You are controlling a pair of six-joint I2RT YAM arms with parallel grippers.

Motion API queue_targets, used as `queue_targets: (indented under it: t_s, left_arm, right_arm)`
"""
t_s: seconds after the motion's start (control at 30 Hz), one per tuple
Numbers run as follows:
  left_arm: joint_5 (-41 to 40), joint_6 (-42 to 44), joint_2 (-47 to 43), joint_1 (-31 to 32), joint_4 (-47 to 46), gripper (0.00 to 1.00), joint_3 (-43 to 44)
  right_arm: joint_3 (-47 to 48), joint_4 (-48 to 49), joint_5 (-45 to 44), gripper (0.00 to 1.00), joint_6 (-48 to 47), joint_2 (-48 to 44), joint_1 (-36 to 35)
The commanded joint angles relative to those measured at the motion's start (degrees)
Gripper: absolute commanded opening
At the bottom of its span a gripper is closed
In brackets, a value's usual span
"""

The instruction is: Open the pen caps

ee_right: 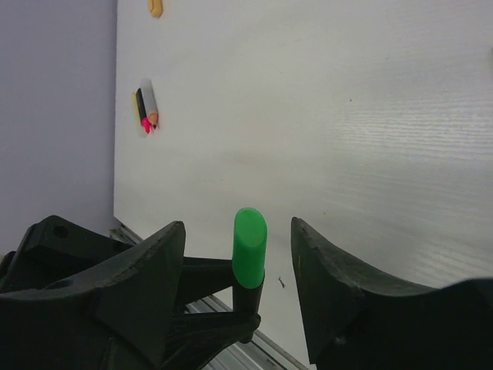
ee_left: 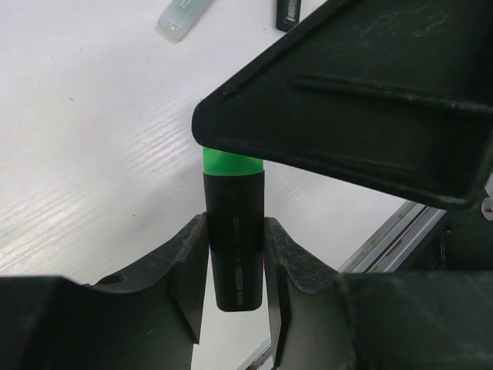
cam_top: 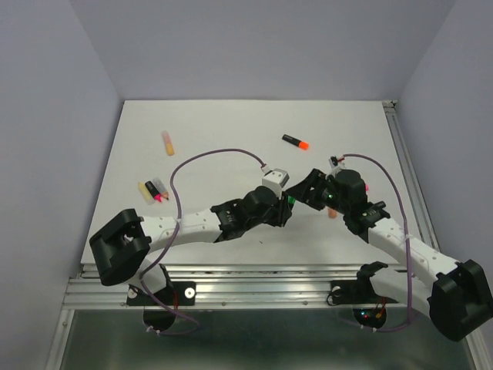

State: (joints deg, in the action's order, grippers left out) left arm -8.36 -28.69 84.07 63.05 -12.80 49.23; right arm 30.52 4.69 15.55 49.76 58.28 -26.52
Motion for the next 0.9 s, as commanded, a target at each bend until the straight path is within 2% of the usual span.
queue_targets:
  t_s: [0.0, 0.07, 0.37, 0.5, 0.6, 0.63, 0.67, 0.87]
  left_arm:
    - [-1.04, -0.49, 0.13, 0.41, -3.02, 0.00, 2.45]
    - [-0.78, -0.67, 0.39, 0.41, -3.11, 0.00, 2.80]
    - [0.36, -1.20, -0.40, 0.50, -5.13, 0.00, 2.54]
    - [1.06, -1.11, -0.58, 0.59, -5.57, 0.00, 2.54]
    - [1.07, -1.28, -0.75, 0.59, -5.57, 0.00, 2.10]
    - [1.15, -1.63, -1.01, 0.76, -5.48, 0.00, 1.75]
    - [1.41, -1.63, -1.02, 0.68, -5.48, 0.00, 1.66]
    - [1.68, -3.92, -4.09, 4.45, -5.84, 0.00, -3.17]
  right_arm:
    - [0.85, -0.29, -2.19, 0.60, -0.36, -0.36, -0.90]
    - [0.77, -0.38, -2.28, 0.48, -0.10, -0.62, -1.07]
    - [1.56, -2.75, -2.28, 0.39, 0.25, -0.36, -1.16]
    - [1.64, -2.67, -2.02, 0.24, 0.08, -0.19, -1.16]
    - [1.47, -2.32, -2.37, 0.17, 0.34, -0.54, -1.16]
    - [1.47, -2.40, -2.89, 0.06, 0.43, -0.62, -1.08]
    - [1.47, -2.49, -3.24, 0.01, 0.25, -0.71, -1.16]
    - [3.49, -4.16, -9.21, 0.01, -1.15, 0.16, -1.16]
